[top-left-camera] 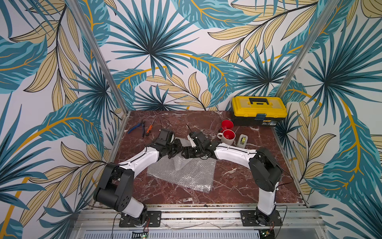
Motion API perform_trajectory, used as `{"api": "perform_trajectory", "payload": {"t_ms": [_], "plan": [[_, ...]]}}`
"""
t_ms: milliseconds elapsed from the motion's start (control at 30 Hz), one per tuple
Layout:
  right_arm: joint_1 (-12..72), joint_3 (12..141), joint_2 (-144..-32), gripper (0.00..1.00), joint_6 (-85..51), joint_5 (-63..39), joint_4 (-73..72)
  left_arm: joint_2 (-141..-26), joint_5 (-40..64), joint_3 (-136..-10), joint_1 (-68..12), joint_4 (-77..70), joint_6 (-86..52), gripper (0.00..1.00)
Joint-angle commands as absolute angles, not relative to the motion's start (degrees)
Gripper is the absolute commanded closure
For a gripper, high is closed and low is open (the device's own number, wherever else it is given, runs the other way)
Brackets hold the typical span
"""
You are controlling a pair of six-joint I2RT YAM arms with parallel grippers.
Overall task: Wrap mugs in bubble wrap
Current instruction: Wrap the mug in bubble wrap.
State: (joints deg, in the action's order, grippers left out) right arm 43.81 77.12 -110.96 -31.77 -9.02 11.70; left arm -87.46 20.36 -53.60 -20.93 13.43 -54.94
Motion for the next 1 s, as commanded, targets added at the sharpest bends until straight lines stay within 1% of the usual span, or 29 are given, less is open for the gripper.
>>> {"api": "perform_trajectory", "payload": {"t_ms": [0,100,133,300,433,567,667,733,867,967], "plan": [[44.03,77.53,-112.87,0.27,-33.45,-7.91,11.68,-86.91,20.32,-53.12,-21.03,12.70,-55.11,0.96],[44.03,77.79,-113.76,0.29,-33.60,-7.66,11.93,-85.58,20.46,-53.85,-20.89,12.66,-54.95,0.87],[44.03,77.76,-113.88,0.29,-33.63,-7.56,13.97,-85.13,20.50,-54.17,-20.73,12.86,-54.93,0.86],[44.03,77.63,-114.32,0.30,-33.67,-6.95,15.13,-82.49,19.62,-55.80,-19.73,15.37,-53.76,0.78],[44.03,78.13,-114.80,0.30,-33.82,-7.18,15.51,-79.40,17.93,-56.30,-18.64,19.58,-51.87,0.64],[44.00,78.61,-114.97,0.30,-33.61,-7.21,15.77,-75.13,12.57,-55.71,-18.46,24.85,-49.30,0.53],[44.03,78.94,-114.84,0.30,-33.25,-6.97,16.39,-73.67,9.59,-53.66,-18.50,27.33,-48.18,0.48],[44.03,79.06,-114.68,0.30,-33.12,-6.77,16.63,-73.63,9.48,-52.00,-18.59,27.61,-47.90,0.46],[44.03,79.24,-114.57,0.30,-32.77,-6.60,17.13,-74.90,9.51,-50.65,-19.82,27.42,-47.21,0.36],[44.03,79.25,-114.64,0.30,-32.85,-6.68,17.09,-75.97,9.06,-50.30,-20.42,27.07,-47.02,0.35]]}}
